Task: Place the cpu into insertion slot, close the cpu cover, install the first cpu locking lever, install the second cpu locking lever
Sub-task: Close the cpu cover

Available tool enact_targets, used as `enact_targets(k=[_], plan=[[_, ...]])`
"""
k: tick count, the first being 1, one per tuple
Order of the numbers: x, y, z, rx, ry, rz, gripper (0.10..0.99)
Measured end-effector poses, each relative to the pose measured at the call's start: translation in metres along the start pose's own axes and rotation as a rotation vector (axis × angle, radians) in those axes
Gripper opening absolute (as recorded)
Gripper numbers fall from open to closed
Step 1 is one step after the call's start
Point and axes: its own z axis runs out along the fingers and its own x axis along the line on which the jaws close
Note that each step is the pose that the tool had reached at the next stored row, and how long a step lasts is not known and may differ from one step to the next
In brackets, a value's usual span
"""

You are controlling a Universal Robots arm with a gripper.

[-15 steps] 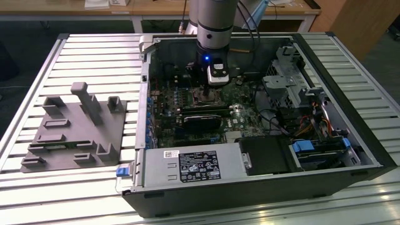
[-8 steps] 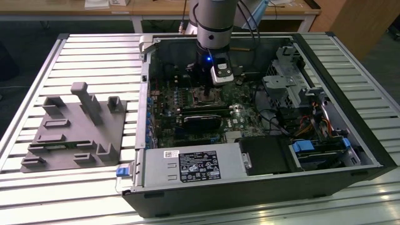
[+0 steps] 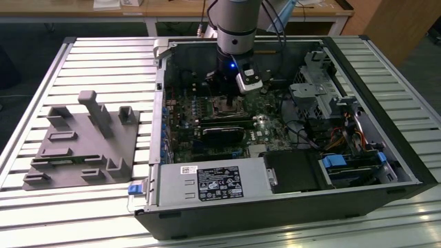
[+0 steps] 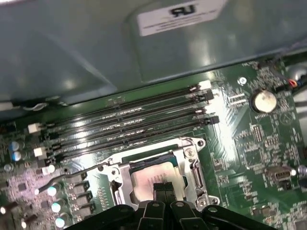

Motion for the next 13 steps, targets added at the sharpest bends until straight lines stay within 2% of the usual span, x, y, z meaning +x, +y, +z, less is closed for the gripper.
enact_targets(k=[10, 13], plan=[[0.0001, -0.0001, 0.0009, -0.006, 0.0046, -0.179, 0.106], [0.0006, -0.0003, 0.0008, -0.007, 0.0028, -0.208, 0.106]])
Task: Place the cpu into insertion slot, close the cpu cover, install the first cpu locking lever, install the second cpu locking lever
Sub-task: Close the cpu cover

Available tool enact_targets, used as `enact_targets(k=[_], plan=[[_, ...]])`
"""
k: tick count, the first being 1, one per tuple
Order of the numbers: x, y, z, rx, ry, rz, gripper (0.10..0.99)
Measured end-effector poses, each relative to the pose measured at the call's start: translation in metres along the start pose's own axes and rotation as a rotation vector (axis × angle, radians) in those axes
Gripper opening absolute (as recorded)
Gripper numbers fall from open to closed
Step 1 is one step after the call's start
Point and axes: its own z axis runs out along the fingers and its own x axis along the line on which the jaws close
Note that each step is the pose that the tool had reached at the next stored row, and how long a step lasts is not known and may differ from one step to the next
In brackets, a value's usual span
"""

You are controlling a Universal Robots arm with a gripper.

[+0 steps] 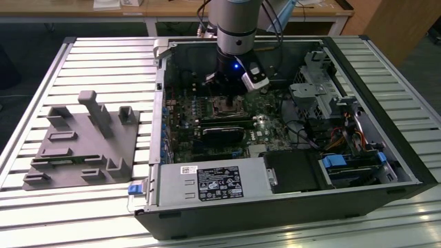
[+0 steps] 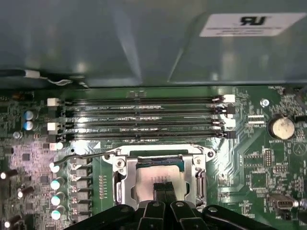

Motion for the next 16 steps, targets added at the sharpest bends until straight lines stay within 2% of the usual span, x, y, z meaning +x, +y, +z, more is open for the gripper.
enact_targets(k=[4, 9, 10, 12, 16], plan=[[0.0058, -0.0004, 0.0000, 0.000, -0.0088, -0.002, 0.106], [0.0161, -0.0007, -0.0002, -0.001, -0.0153, -0.002, 0.106], [0.0249, -0.0010, -0.0004, -0.001, -0.0192, -0.003, 0.106], [0.0297, -0.0011, -0.0005, -0.001, -0.0221, -0.003, 0.106], [0.0354, -0.0013, 0.0010, -0.001, -0.0333, -0.004, 0.106]])
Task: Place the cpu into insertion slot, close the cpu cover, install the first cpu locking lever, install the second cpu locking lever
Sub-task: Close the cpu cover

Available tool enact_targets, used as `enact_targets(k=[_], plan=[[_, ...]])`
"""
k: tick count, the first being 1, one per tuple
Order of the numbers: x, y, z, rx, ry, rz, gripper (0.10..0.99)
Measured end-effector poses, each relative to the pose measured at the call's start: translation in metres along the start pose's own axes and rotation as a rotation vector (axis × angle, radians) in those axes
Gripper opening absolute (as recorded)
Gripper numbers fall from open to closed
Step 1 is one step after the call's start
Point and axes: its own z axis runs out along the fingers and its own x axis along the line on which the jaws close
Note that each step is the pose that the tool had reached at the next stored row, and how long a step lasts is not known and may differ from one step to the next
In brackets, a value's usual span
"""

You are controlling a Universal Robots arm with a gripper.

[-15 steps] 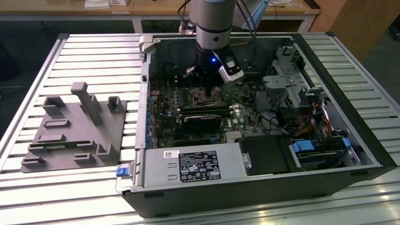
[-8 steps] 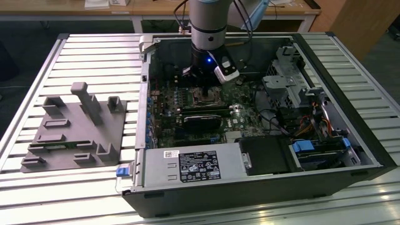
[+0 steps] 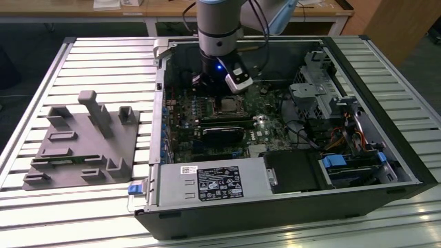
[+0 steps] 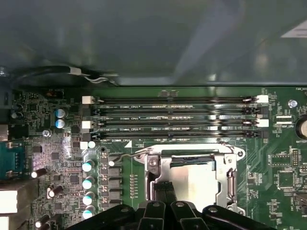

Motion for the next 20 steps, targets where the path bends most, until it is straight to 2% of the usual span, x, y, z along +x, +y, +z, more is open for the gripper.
enact_targets(k=[5, 20], plan=[[0.0029, -0.0003, 0.0019, 0.000, -0.0013, -0.001, 0.106], [0.0028, -0.0004, 0.0064, 0.000, -0.0013, -0.001, 0.106]])
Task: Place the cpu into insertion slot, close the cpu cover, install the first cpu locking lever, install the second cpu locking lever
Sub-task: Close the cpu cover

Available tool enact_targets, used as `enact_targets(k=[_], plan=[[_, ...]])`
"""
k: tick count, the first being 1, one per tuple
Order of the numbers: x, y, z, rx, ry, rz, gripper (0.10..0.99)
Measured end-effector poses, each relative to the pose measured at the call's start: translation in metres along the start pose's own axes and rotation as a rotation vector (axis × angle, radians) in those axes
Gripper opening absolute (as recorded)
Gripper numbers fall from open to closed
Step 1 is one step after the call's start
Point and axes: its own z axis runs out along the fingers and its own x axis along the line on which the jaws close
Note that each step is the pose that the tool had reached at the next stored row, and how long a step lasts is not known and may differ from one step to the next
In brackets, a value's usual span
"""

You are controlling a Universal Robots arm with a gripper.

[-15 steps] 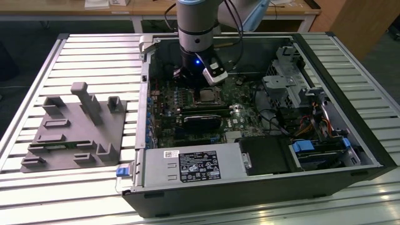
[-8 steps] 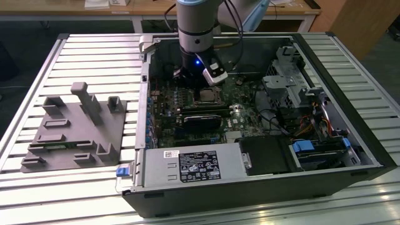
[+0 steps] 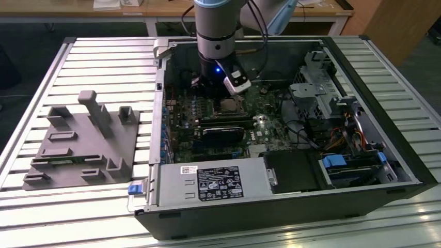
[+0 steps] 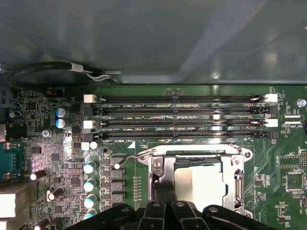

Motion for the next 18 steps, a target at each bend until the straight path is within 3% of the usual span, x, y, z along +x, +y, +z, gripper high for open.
enact_targets(k=[9, 18], plan=[[-0.0008, 0.0000, -0.0003, 0.000, 0.0001, 0.000, 0.106], [-0.0018, 0.0003, -0.0083, 0.000, -0.0001, 0.000, 0.106]])
